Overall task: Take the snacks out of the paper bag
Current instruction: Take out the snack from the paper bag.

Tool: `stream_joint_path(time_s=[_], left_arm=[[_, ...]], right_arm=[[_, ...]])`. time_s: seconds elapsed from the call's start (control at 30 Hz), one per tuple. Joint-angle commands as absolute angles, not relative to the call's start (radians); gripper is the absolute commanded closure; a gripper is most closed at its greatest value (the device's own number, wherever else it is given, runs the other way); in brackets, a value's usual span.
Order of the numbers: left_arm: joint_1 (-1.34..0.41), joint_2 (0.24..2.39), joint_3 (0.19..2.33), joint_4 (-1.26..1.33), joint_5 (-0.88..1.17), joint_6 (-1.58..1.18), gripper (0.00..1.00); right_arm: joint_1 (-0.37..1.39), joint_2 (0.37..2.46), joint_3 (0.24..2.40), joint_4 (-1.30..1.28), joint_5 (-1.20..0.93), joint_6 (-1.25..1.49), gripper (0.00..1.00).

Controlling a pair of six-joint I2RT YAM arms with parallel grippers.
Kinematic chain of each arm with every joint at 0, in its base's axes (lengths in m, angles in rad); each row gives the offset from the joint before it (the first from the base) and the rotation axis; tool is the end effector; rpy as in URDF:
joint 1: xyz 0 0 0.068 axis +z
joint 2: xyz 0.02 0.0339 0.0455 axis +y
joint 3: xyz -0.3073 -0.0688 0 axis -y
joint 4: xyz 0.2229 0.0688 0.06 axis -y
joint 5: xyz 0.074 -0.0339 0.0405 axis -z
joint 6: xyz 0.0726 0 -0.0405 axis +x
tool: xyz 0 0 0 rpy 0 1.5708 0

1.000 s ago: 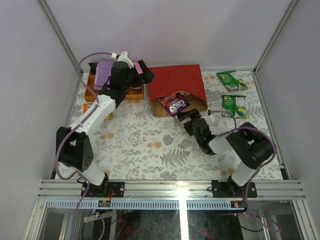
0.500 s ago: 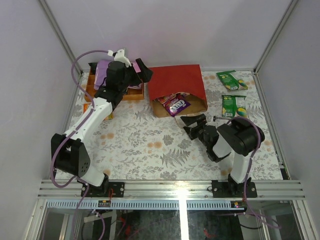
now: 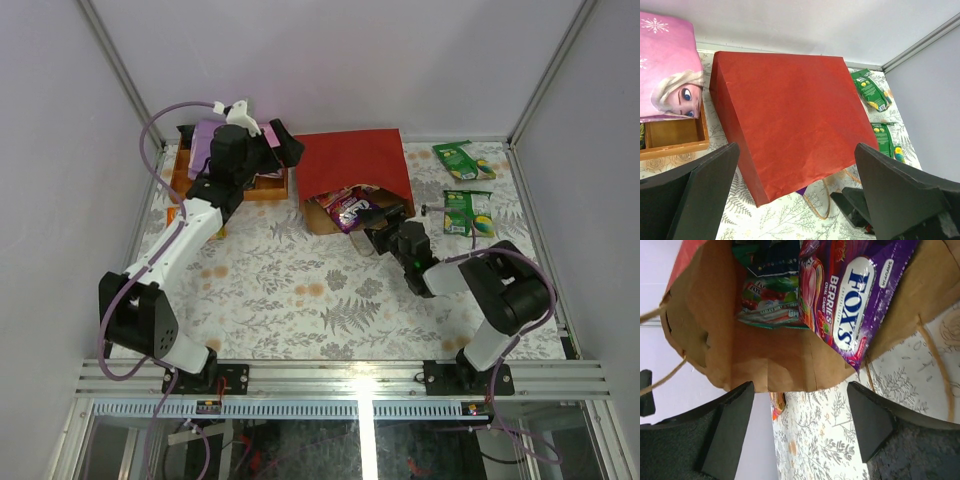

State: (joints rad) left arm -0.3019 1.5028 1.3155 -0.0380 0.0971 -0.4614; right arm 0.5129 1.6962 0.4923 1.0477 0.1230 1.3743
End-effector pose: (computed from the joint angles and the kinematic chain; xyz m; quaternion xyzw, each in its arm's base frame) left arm 0.3529 -0.1173 0.4049 -0.0321 0.7811 -0.2670 0.5635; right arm 0.2995 0.1584 0.2091 0.3530 0.6727 0.4977 0.4184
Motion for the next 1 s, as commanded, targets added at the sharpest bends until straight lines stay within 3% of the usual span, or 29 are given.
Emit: stream_joint_path(time_s=[0.0,0.17,0.43,0.77,0.87,0.97], left_arm=[[-0.295,1.481,1.299,0.002,0.1,-0.44,0.0],[-0.286,1.467,1.285,0.0,0.099,-0.439,0.0],[-0.273,1.456,1.276,-0.003,0.093,-0.436,0.0],[-0.267,1.452,1.274,-0.002,0.102,-0.439,0.0],[-0.265,1.45,1.275,-0.003,0.102,-0.439,0.0],[-0.265,1.445,1.272,-0.004,0.1,-0.44,0.0]], right_arm=[[0.5,1.714,0.59,0.857,0.157,1.348,0.2],[0.496,1.829,0.683,0.843,0.129,1.383,0.32],[0.495,1.88,0.823,0.638,0.152,1.355,0.35],[0.494,1.992,0.891,0.7,0.152,1.353,0.48],[0.495,2.013,0.915,0.707,0.162,1.348,0.56],[0.494,2.027,0.926,0.734,0.169,1.346,0.75]])
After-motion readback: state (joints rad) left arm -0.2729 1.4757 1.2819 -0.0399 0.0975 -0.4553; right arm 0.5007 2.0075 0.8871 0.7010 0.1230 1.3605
